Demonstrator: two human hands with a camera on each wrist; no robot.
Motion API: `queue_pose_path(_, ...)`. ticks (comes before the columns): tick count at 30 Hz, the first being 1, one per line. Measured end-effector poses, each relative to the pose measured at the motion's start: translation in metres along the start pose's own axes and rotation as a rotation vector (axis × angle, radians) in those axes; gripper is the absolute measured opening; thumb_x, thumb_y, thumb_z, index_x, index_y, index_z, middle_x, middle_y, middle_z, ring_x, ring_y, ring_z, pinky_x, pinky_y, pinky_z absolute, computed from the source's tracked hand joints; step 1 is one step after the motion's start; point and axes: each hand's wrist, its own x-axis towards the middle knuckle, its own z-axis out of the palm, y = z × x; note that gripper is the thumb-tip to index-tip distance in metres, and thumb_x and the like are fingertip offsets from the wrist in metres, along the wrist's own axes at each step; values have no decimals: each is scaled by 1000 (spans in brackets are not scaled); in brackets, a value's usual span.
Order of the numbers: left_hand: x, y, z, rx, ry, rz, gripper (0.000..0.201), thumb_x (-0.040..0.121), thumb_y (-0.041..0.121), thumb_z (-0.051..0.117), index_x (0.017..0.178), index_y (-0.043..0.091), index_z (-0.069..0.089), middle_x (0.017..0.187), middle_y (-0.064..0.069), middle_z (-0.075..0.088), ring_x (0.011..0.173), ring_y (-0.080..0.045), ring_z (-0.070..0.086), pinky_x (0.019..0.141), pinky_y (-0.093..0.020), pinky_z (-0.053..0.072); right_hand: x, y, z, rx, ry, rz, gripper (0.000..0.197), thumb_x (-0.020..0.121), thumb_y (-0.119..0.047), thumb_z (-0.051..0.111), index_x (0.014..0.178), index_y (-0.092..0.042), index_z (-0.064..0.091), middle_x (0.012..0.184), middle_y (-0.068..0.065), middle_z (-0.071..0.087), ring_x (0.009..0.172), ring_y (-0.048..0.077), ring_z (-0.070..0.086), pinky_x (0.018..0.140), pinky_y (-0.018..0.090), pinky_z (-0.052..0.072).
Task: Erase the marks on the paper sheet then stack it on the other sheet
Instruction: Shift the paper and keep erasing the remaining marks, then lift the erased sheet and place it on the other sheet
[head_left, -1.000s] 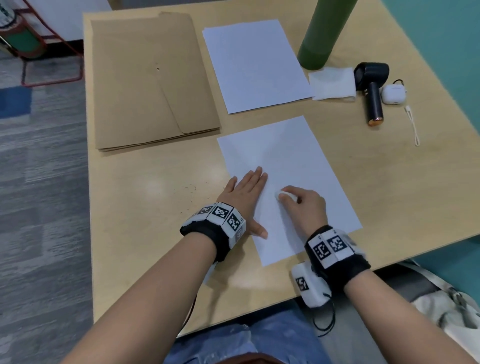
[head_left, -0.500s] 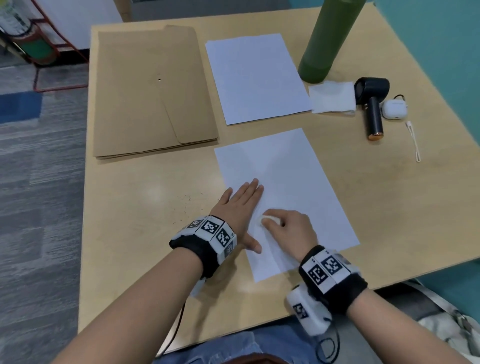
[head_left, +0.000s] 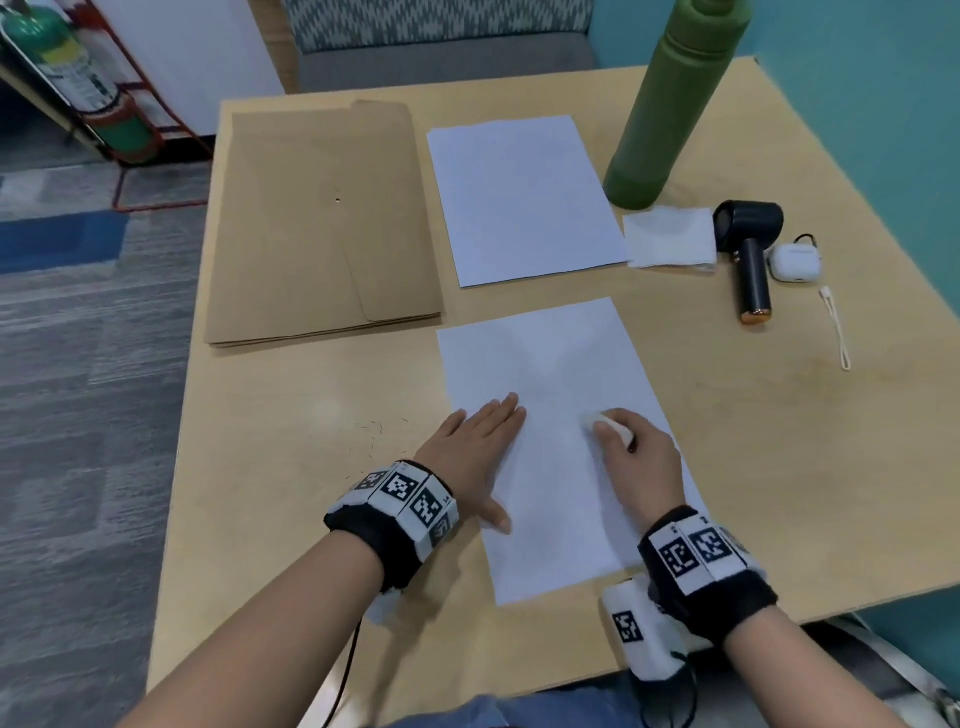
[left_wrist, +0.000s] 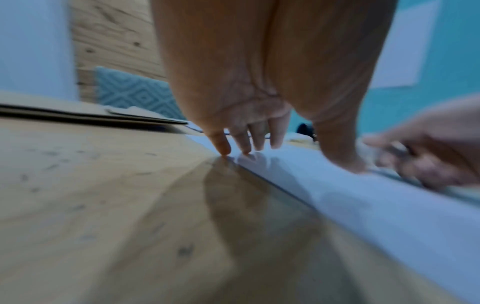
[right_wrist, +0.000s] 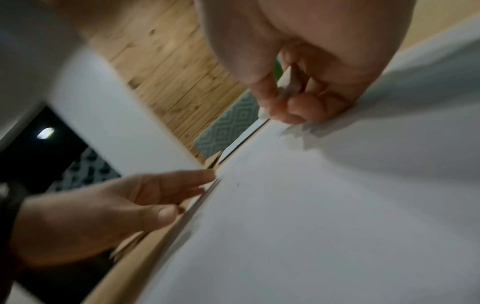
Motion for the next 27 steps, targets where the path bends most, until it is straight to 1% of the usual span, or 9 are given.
queue_pose_path(3, 3, -17, -17, -243, 270, -116, 75, 90, 31, 62, 150, 20, 19, 159, 2, 13, 144, -17, 17, 115, -31, 16, 10, 9, -6, 309, 4, 173, 16, 94, -20, 46, 97, -7, 55, 60, 4, 49, 40, 10, 46, 44, 21, 36)
queue_pose_path(5, 8, -30, -29, -386, 483, -295, 59, 93, 23, 55, 147, 21, 30, 152, -3, 29, 137, -23, 30, 110, -35, 26, 12, 15, -7, 374, -18, 205, 13, 95, -18, 44, 90, -9, 53, 52, 7, 47, 31, 8, 43, 35, 18, 33)
queue_pose_path(8, 19, -38, -45, -407, 466, -489, 54, 94, 20, 51, 144, 15, 33, 146, -9, 33, 132, -29, 33, 103, -38, 32, 13, 18, -8, 395, -48, 194, 14, 93, -18, 48, 82, -13, 54, 39, -2, 48, 33, 12, 45, 36, 19, 34)
queue_pose_path(12, 33, -38, -57, -395, 400, -578, 58, 92, 31, 56, 141, 10, 33, 145, -11, 29, 132, -30, 31, 101, -39, 35, 16, 19, -7, 440, -41, 207, 16, 91, -16, 51, 75, -14, 55, 49, 3, 45, 35, 15, 46, 36, 22, 35)
queue_pose_path(15, 42, -39, -61, -349, 313, -594, 73, 86, 36, 65, 143, 12, 27, 143, -9, 31, 131, -28, 33, 100, -40, 36, 17, 19, -7, 452, -51, 199, 16, 91, -15, 51, 75, -12, 55, 52, 5, 44, 35, 15, 46, 37, 22, 36)
queue_pose_path(17, 45, -40, -63, -291, 298, -589, 72, 83, 36, 69, 140, 13, 31, 140, -8, 36, 130, -27, 35, 100, -38, 36, 18, 18, -7, 452, -51, 201, 16, 92, -15, 51, 76, -12, 55, 53, 5, 43, 34, 14, 46, 37, 21, 36)
queue_pose_path(22, 51, -41, -65, -285, 300, -492, 33, 85, 22, 65, 113, 7, 58, 128, -11, 40, 120, -28, 39, 93, -35, 38, 19, 19, -5, 460, -27, 201, 15, 91, -14, 51, 77, -14, 57, 53, 3, 43, 33, 14, 45, 38, 21, 36)
queue_pose_path(25, 50, -36, -68, -487, 375, -379, 19, 85, 8, 57, 103, 1, 62, 108, -14, 58, 100, -29, 54, 75, -31, 42, 19, 17, -5, 465, -51, 197, 12, 91, -13, 51, 80, -11, 56, 54, 4, 44, 32, 12, 46, 37, 19, 36)
queue_pose_path(27, 45, -36, -72, -737, 464, -308, 16, 87, 4, 56, 101, 5, 63, 104, -12, 66, 98, -28, 60, 82, -35, 49, 20, 12, -8, 469, -92, 172, 11, 92, -14, 52, 81, -14, 55, 59, 5, 46, 35, 11, 48, 37, 20, 37)
